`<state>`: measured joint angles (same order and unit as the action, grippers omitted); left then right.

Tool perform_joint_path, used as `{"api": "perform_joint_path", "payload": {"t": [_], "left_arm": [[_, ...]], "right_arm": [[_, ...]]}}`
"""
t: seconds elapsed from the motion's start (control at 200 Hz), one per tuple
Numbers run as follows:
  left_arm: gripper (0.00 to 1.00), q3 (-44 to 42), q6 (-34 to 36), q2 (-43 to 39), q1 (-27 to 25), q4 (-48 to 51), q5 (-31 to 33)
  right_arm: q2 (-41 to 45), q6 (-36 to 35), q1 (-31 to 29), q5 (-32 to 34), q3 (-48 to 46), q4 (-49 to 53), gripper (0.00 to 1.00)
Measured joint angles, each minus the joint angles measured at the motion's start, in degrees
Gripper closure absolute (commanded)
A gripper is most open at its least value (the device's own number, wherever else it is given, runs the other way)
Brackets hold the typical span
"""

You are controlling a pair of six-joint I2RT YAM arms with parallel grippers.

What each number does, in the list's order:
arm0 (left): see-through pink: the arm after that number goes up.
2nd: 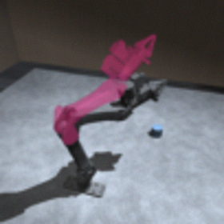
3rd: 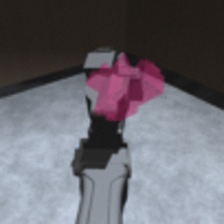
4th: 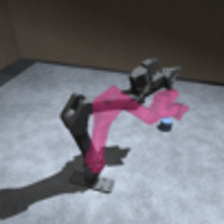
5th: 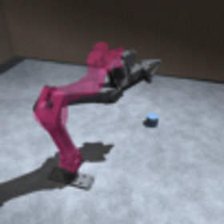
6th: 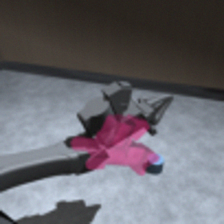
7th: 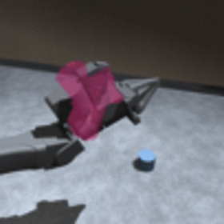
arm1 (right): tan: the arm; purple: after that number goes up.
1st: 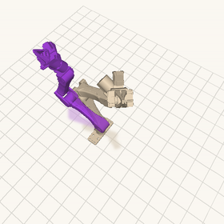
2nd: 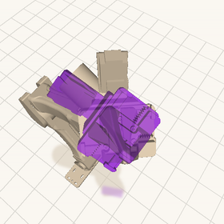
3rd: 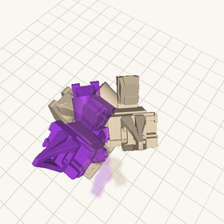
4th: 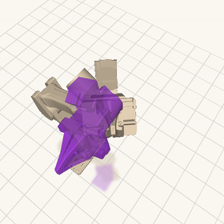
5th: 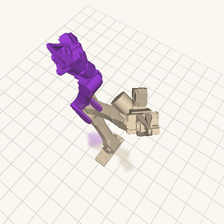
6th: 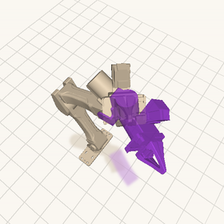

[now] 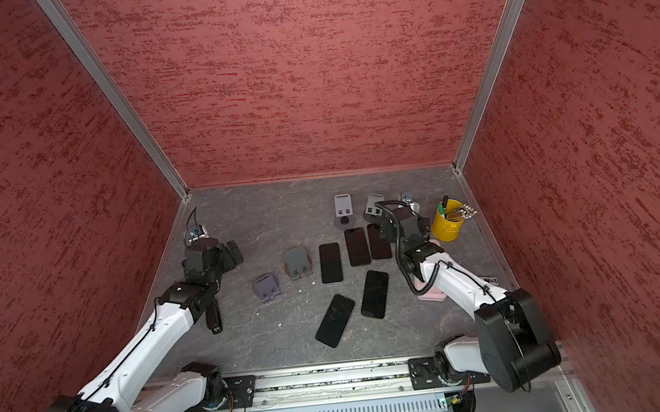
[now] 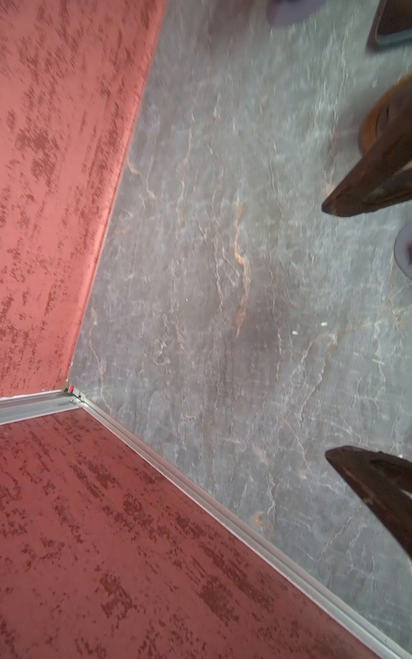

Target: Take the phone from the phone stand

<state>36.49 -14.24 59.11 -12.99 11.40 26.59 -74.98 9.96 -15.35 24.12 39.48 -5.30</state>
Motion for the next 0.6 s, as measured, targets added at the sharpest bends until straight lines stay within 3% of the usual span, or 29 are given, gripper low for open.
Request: {"api": "perform_joint_path", "payload": {"t": [0.175,0.356,0.596], "left_arm": [[0.00,-3.2,5.3,0.8,1.7,-9.6,1.0],[0.00,-8.8,11.1,7.0,4.4,-24.7,1.0],[0.00,-15.0,14.7,15.0,7.3,-40.6,-3.1]], "right_arm": [[-3.8,-3.0,4.9,-1.9,-4.1,-11.1,0.01],[-7.8,-8.0,6.9,-6.0,-5.1,-23.6,0.01],[-9.4,-10.6,9.3,-10.9,-5.2,-28.9,0.01]]}}
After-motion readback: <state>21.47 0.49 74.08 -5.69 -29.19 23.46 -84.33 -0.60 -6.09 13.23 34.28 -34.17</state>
